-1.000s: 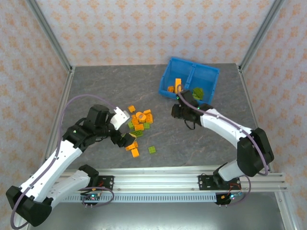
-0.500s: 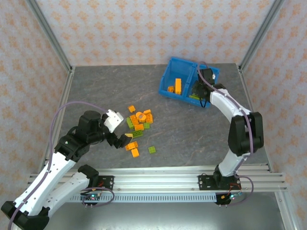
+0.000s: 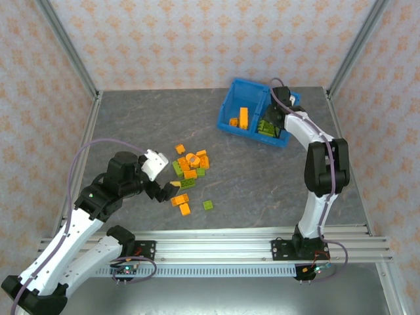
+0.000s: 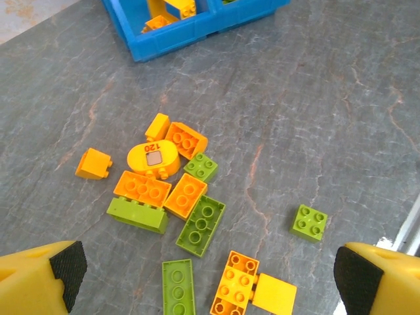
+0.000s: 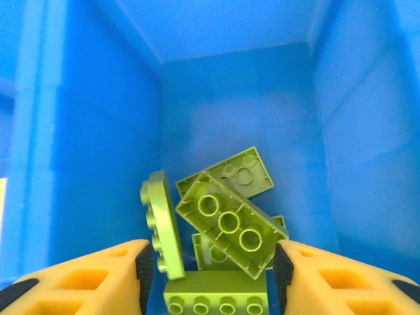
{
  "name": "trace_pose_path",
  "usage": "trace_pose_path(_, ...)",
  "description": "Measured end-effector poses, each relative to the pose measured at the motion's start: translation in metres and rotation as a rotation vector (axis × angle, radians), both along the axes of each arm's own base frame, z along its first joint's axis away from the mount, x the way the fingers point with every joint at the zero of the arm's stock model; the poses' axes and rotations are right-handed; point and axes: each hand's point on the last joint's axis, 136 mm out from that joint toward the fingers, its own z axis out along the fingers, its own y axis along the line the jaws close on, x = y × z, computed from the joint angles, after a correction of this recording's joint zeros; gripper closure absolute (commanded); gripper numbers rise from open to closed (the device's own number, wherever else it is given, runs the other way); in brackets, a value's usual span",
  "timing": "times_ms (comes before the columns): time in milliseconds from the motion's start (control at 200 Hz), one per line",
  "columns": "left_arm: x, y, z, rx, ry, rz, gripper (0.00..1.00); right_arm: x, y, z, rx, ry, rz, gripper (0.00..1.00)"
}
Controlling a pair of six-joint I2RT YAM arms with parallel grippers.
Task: Sort the legos into containers by color
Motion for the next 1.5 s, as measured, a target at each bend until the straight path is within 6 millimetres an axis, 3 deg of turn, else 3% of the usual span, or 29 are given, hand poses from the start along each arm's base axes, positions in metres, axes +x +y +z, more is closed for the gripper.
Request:
trace_pose_path(85, 0.005, 0.007, -0.001, 0.020, -0.008, 0.044, 0.00, -0.015, 0.008, 0.019, 0.038, -0.032, 0.034, 0.47)
trace_pose_path(165, 0.009, 0.014, -0.002, 0.042, -0.018, 0.091, 0.00, -0.037, 0.030, 0.045, 0.077, -0.071, 0.109, 0.46)
trace_pose_path(240, 0.012, 0.019, -0.002, 0.057, -0.027, 0.119, 0.00, -0.064, 0.075, 0.066, 0.106, -0.099, 0.236, 0.44)
trace_pose_path(310, 0.013, 0.021, -0.002, 0.061, -0.028, 0.125, 0.00, -0.097, 0.127, 0.069, 0.128, -0.086, 0.377, 0.42)
trace_pose_path(410, 0.011, 0.020, -0.003, 0.060, -0.027, 0.116, 0.00, -0.169, 0.201, 0.040, 0.152, 0.032, 0.587, 0.35)
trace_pose_path(475, 0.010, 0.018, -0.003, 0.056, -0.025, 0.108, 0.00, -0.217, 0.227, 0.009, 0.154, 0.146, 0.670, 0.29)
trace_pose_path(576, 0.011, 0.018, -0.006, 0.066, -0.020, 0.104, 0.00, -0.278, 0.238, -0.029, 0.130, 0.298, 0.737, 0.23)
trace_pose_path(681, 0.016, 0.021, -0.018, 0.106, 0.017, 0.125, 0.00, -0.317, 0.244, -0.049, 0.102, 0.384, 0.779, 0.21)
trace_pose_path(866, 0.021, 0.025, -0.038, 0.168, 0.087, 0.146, 0.00, -0.345, 0.258, -0.070, 0.049, 0.440, 0.843, 0.20)
trace_pose_path(1061, 0.020, 0.026, -0.040, 0.185, 0.083, 0.138, 0.00, -0.347, 0.261, -0.101, -0.007, 0.500, 0.839, 0.24)
trace_pose_path(1311, 0.017, 0.026, -0.049, 0.207, 0.095, 0.114, 0.00, -0.339, 0.265, -0.112, -0.050, 0.511, 0.813, 0.59)
trace_pose_path(1501, 0.012, 0.018, -0.054, 0.193, 0.114, 0.058, 0.00, -0.334, 0.265, -0.110, -0.054, 0.485, 0.786, 0.72)
